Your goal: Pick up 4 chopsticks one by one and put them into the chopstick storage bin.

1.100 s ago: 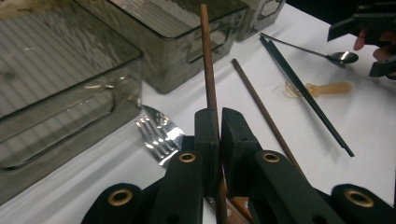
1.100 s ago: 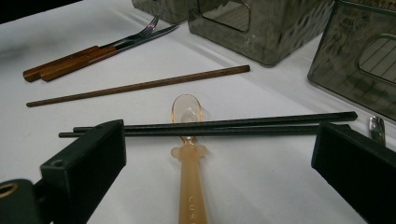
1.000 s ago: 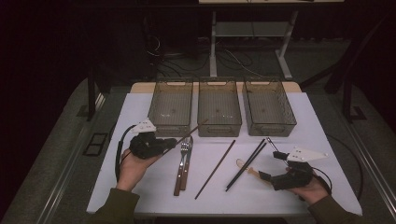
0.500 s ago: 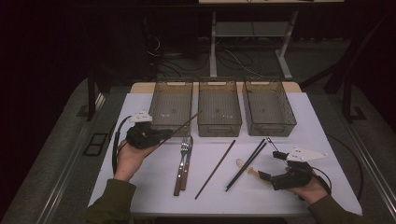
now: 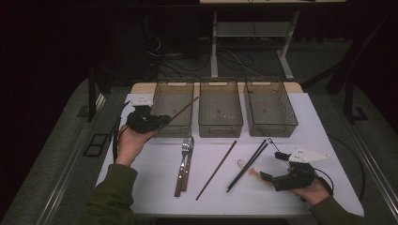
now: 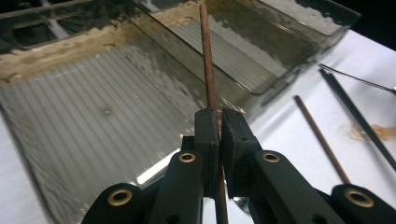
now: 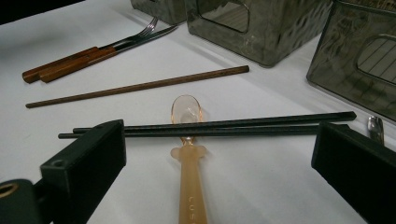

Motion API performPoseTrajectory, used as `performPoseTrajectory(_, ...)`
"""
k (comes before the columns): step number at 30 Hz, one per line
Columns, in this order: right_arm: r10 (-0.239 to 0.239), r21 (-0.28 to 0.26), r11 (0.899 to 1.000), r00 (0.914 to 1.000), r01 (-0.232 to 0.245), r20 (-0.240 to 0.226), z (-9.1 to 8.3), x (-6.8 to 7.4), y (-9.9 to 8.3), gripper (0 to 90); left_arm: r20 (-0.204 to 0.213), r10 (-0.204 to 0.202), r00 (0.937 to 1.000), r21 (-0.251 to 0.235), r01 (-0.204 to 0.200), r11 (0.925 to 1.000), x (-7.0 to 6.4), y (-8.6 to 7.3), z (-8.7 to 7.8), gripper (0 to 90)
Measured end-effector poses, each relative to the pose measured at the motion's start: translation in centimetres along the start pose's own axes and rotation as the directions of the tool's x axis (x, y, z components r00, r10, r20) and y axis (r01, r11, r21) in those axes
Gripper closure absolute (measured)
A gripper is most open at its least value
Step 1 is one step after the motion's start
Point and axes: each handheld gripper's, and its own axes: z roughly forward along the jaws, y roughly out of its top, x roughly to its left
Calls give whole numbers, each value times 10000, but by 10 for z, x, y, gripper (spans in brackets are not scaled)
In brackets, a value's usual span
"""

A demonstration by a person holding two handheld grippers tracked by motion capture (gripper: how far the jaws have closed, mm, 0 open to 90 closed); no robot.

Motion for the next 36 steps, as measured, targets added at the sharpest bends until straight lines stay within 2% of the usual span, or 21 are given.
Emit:
performPoseTrajectory(8, 36, -71, 10000, 10000, -36, 3, -1, -1, 0, 31, -549, -410, 9977, -120, 404, 9991, 18, 10, 8, 855)
performPoseTrajectory(10, 60, -78, 10000, 10000, -60, -5, -1, -1, 0, 31, -714, -388, 9967, -14, 388, 9992, 23, 13, 11, 855)
performPoseTrajectory(14, 108, -86, 9999, 9999, -108, -4, -1, -1, 0, 31, -1039, -591, 9928, 38, 598, 9982, 31, 18, 17, 855)
performPoseTrajectory(22, 89, -140, 9999, 10000, -89, 22, -2, -1, 0, 31, -1350, -1147, 9842, -188, 1132, 9934, 47, 25, 31, 854)
performPoseTrajectory(28, 138, -238, 9996, 9999, -138, 36, -3, -1, 0, 31, -1770, -986, 9793, 120, 1023, 9947, 56, 31, 45, 854)
performPoseTrajectory(32, 133, -308, 9994, 9999, -131, 64, -4, -1, 0, 31, -1804, -1283, 9752, 119, 1326, 9911, 63, 29, 57, 854)
performPoseTrajectory(36, 209, -361, 9991, 9998, -207, 56, -5, -1, 0, 31, -1904, -1239, 9739, 254, 1311, 9910, 65, 28, 68, 854)
